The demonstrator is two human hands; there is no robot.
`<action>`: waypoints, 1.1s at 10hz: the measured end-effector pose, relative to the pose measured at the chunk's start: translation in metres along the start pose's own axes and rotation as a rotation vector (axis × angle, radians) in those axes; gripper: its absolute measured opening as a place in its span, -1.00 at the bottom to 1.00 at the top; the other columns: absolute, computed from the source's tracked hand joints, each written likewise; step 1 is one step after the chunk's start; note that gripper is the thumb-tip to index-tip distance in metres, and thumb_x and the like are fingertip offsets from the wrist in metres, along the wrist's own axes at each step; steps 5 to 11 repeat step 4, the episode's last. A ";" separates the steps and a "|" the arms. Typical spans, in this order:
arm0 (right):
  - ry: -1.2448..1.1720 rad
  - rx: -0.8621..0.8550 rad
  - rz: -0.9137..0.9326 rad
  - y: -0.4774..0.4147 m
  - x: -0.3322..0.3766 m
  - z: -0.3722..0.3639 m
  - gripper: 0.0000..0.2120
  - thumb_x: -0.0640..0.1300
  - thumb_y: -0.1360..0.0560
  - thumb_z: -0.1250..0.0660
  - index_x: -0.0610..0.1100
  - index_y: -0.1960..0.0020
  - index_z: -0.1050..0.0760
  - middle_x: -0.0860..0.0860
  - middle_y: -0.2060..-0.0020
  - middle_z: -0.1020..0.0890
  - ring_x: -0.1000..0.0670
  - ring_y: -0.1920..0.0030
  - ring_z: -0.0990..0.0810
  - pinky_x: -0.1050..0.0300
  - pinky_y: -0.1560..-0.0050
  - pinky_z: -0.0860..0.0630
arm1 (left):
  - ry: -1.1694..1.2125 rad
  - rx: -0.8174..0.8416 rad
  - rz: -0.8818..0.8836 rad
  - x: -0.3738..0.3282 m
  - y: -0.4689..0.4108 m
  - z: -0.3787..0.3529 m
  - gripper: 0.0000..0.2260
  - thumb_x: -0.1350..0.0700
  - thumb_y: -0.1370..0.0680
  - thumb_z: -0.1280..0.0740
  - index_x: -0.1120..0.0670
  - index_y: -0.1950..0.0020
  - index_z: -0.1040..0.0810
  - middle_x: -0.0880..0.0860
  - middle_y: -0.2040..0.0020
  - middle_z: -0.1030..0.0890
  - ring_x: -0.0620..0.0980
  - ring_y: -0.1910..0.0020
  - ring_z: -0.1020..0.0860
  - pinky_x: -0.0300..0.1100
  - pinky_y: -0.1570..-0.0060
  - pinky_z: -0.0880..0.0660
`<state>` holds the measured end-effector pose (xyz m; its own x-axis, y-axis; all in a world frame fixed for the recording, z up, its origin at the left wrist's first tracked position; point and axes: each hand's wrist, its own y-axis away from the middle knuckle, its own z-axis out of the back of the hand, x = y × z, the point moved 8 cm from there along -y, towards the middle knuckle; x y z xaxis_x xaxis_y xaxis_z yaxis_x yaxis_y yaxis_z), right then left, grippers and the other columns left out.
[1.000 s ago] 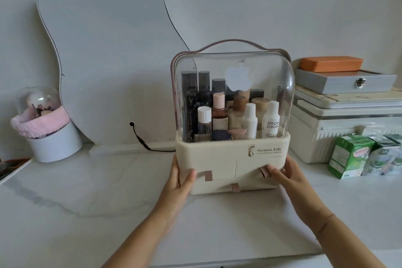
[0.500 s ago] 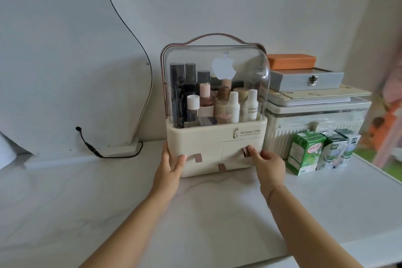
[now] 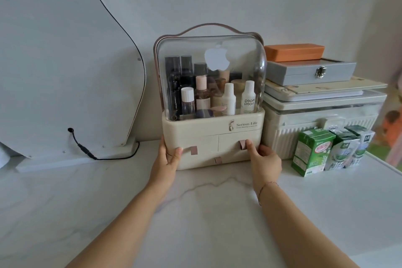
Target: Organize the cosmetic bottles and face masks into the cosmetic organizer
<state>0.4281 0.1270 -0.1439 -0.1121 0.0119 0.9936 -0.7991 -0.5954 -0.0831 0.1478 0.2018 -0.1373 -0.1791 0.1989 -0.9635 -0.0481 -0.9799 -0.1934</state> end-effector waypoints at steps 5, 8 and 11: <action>0.251 0.156 0.047 0.013 -0.004 0.002 -0.51 0.01 -0.47 -0.35 -0.14 -0.35 -0.40 -0.11 -0.21 -0.56 -0.17 -0.24 -0.49 -0.05 -0.25 -0.42 | -0.221 0.146 -0.007 -0.005 0.051 -0.010 -0.44 -0.03 -0.51 -0.31 -0.07 -0.41 -0.08 -0.27 -0.36 -0.25 -0.20 -0.32 -0.31 -0.35 -0.16 -0.23; 0.251 0.156 0.047 0.013 -0.004 0.002 -0.51 0.01 -0.47 -0.35 -0.14 -0.35 -0.40 -0.11 -0.21 -0.56 -0.17 -0.24 -0.49 -0.05 -0.25 -0.42 | -0.221 0.146 -0.007 -0.005 0.051 -0.010 -0.44 -0.03 -0.51 -0.31 -0.07 -0.41 -0.08 -0.27 -0.36 -0.25 -0.20 -0.32 -0.31 -0.35 -0.16 -0.23; 0.251 0.156 0.047 0.013 -0.004 0.002 -0.51 0.01 -0.47 -0.35 -0.14 -0.35 -0.40 -0.11 -0.21 -0.56 -0.17 -0.24 -0.49 -0.05 -0.25 -0.42 | -0.221 0.146 -0.007 -0.005 0.051 -0.010 -0.44 -0.03 -0.51 -0.31 -0.07 -0.41 -0.08 -0.27 -0.36 -0.25 -0.20 -0.32 -0.31 -0.35 -0.16 -0.23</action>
